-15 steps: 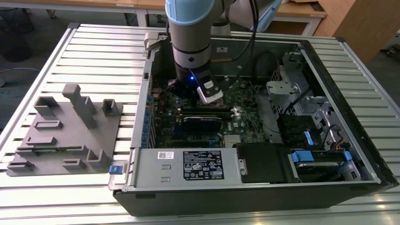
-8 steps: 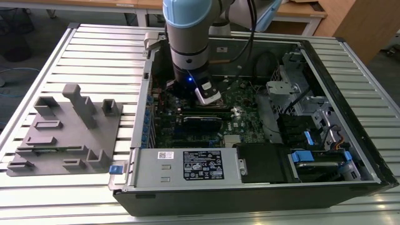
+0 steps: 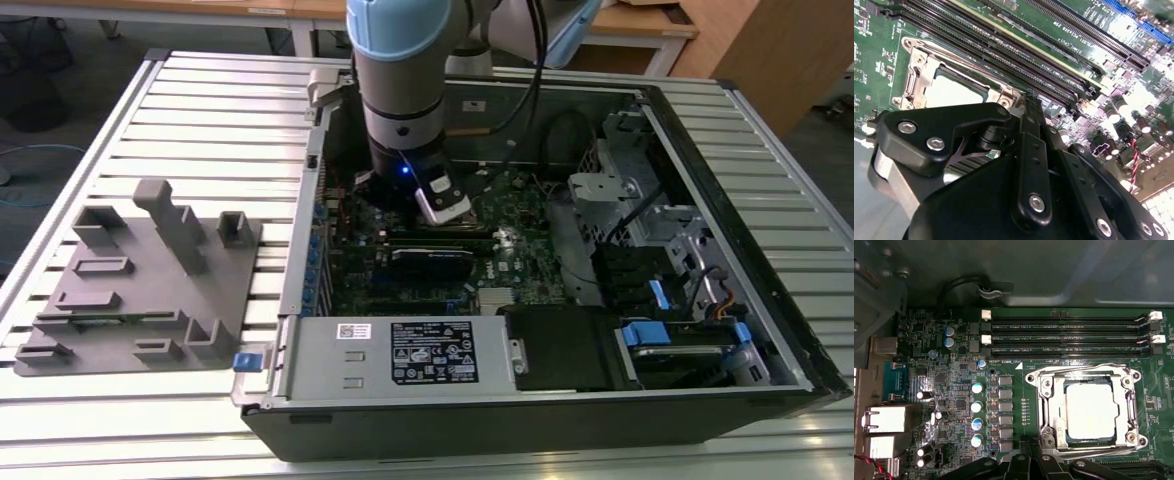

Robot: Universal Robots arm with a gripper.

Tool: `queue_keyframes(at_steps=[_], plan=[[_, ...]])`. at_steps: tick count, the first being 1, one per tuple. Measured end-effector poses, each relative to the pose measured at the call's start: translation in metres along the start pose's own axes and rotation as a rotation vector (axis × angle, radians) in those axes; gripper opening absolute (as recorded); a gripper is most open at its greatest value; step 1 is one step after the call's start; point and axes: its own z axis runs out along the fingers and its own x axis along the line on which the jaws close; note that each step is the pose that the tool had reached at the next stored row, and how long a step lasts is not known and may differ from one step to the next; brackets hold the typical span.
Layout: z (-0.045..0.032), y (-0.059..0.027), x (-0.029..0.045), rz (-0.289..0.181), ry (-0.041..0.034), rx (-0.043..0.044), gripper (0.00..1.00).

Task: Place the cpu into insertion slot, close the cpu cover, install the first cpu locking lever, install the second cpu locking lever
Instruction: 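Install the second cpu locking lever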

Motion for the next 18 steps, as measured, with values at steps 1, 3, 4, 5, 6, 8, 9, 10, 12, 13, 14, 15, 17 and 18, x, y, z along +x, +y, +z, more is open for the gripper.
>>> queue_keyframes(at_steps=[1,3,4,5,6,8,9,10,12,13,14,15,17,18], plan=[[-0.0012,0.0002,-0.0001,0.000,0.0000,-0.0001,0.11],[-0.0051,0.0008,-0.0005,0.000,-0.0001,-0.0002,0.11],[-0.0078,0.0011,-0.0007,0.000,0.0000,0.0000,0.11],[-0.0103,0.0015,-0.0009,0.000,0.0000,0.0000,0.11],[-0.0129,0.0018,-0.0011,0.000,0.0000,-0.0001,0.11],[-0.0174,0.0025,-0.0014,0.000,0.0000,0.0000,0.11],[-0.0195,0.0027,-0.0016,0.000,0.0001,0.0001,0.11],[-0.0211,0.0030,-0.0017,0.000,0.0000,0.0000,0.11],[-0.0216,0.0031,-0.0018,0.000,-0.0001,-0.0002,0.11],[-0.0217,0.0031,-0.0018,0.000,-0.0001,-0.0003,0.11],[-0.0217,0.0031,-0.0018,0.000,-0.0002,-0.0004,0.11],[-0.0218,0.0031,-0.0023,0.000,0.0001,-0.0001,0.11],[-0.0215,0.0032,-0.0056,0.000,0.0001,-0.0001,0.11],[-0.0212,0.0033,-0.0085,0.000,0.0001,-0.0001,0.11]])
